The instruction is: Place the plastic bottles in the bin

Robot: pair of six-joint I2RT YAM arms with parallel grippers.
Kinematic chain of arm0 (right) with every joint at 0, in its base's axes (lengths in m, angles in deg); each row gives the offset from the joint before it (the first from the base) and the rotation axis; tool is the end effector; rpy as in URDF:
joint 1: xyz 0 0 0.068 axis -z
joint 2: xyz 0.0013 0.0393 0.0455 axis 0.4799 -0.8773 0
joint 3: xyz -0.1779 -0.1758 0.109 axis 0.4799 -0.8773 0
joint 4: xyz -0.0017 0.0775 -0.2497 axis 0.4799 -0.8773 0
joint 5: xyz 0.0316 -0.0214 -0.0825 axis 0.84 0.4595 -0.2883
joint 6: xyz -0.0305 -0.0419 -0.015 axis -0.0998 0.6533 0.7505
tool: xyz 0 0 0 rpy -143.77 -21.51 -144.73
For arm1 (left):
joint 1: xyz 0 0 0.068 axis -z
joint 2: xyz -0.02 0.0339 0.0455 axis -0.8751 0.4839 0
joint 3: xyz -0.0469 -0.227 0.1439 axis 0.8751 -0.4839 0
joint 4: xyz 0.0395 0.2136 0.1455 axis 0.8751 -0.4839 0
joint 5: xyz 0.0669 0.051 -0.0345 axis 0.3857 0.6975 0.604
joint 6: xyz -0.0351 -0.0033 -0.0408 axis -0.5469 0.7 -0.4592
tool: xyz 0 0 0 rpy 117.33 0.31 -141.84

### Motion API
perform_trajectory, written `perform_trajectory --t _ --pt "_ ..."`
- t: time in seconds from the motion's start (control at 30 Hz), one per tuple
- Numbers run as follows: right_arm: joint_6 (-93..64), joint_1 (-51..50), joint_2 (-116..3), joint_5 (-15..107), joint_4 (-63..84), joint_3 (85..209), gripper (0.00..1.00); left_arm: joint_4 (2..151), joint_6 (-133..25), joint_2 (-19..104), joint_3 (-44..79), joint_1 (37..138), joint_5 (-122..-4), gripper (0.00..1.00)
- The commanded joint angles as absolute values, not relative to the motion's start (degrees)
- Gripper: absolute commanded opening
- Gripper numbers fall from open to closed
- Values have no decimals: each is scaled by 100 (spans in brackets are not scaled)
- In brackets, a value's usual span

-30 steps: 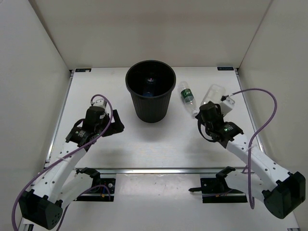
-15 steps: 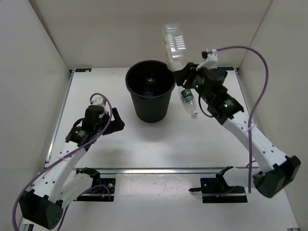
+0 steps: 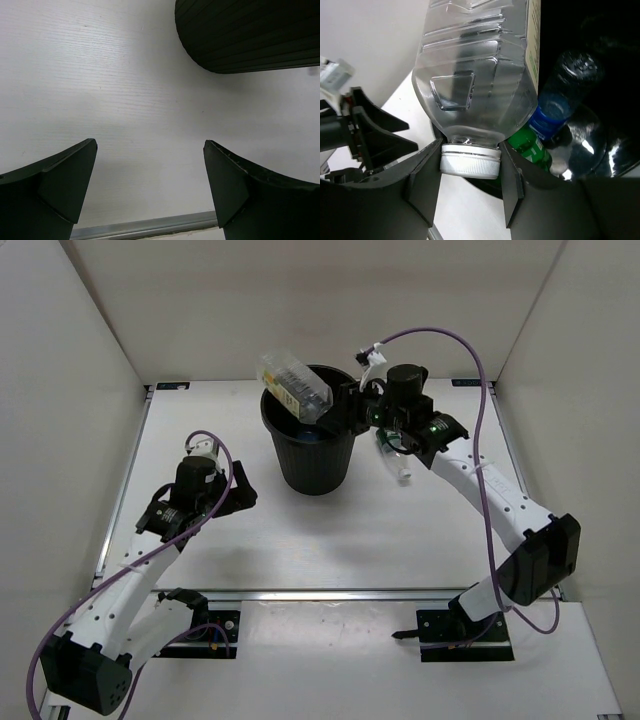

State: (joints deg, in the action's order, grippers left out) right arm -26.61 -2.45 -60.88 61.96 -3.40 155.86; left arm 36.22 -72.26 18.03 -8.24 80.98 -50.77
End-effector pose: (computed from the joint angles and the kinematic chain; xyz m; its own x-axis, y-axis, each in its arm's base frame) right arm 0.2895 0.1913 0.4059 -0.4711 0.0602 -0.8800 -0.6892 0.5976 0.4098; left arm 0.1734 -0.0601 0.2836 -0.7001 -0.2732 -0.6597 -0.0651 0.9445 -0.3220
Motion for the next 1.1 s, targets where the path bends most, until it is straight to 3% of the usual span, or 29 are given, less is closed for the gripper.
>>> perform_trajectory --t 0.0,0.07,0.1,0.17,0.27,0.37,0.53,0.73,0.83,1.07 --pt "-2619 -112 -6158 6221 -388 15922 0 3610 -7149 1743 -616 8066 -4963 99" --pt "-2724 20 -6220 6221 -380 15896 4 3636 -7167 1743 -607 8013 -4911 98" --pt "-2769 64 -6211 6195 -354 15800 16 3653 -7210 1726 -607 8013 -4876 99" --pt "-2708 38 -6132 6038 -353 15755 54 3644 -7219 1725 -616 8031 -4867 99" --pt "-2558 3 -6053 5703 -388 15824 81 3653 -7184 1769 -572 8083 -4858 98" --pt "-2522 143 -6018 5825 -406 15895 99 3714 -7228 1822 -564 8084 -4893 99" --pt "-2523 529 -5833 5940 -414 15834 99 3733 -7228 1962 -511 8110 -4937 99" --pt "-2593 1838 -5604 5720 -827 15308 99 3680 -7184 2112 -423 8057 -4937 99" --pt "-2076 2410 -5954 5633 -1258 15210 99 3557 -7166 2374 -178 7961 -4771 99" --pt "-1161 2359 -7299 5008 -1392 15333 99 3118 -6894 3921 1524 7574 -4297 99"
